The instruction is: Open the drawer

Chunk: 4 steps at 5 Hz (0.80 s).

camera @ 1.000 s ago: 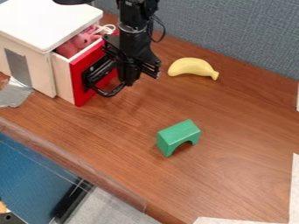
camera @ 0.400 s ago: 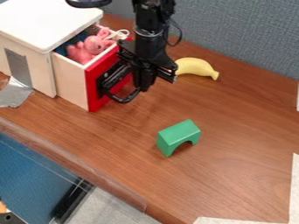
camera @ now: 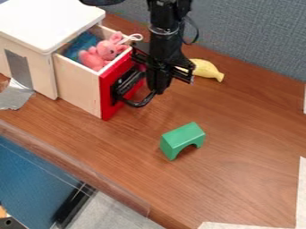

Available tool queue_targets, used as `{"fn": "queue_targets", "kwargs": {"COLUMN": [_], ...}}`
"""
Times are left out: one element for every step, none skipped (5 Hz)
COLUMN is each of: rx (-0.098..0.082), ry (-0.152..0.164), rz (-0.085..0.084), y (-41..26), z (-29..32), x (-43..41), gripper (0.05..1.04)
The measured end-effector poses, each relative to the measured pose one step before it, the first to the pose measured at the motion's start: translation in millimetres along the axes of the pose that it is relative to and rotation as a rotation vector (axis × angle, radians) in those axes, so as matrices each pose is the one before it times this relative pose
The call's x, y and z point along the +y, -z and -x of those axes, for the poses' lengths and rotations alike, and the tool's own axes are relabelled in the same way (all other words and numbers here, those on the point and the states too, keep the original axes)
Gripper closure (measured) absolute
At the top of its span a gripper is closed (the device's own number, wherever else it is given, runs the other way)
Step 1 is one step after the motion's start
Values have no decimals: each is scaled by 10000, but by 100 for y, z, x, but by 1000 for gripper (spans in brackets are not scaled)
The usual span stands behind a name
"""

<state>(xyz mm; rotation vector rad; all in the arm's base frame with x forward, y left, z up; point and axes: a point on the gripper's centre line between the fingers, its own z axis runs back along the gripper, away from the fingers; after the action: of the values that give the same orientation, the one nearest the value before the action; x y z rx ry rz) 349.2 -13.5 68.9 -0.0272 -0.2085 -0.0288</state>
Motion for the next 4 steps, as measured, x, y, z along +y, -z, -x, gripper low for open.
{"fn": "queue_targets", "kwargs": {"rx": [49,51,48,35], "ry": [-179,-221,-154,-90], "rz": [36,17,32,69], "y": [88,-6,301,75], "z": [-366,-275,-80,16], "x": [-400,-486,-53,-110], "gripper": [992,992,992,992]}}
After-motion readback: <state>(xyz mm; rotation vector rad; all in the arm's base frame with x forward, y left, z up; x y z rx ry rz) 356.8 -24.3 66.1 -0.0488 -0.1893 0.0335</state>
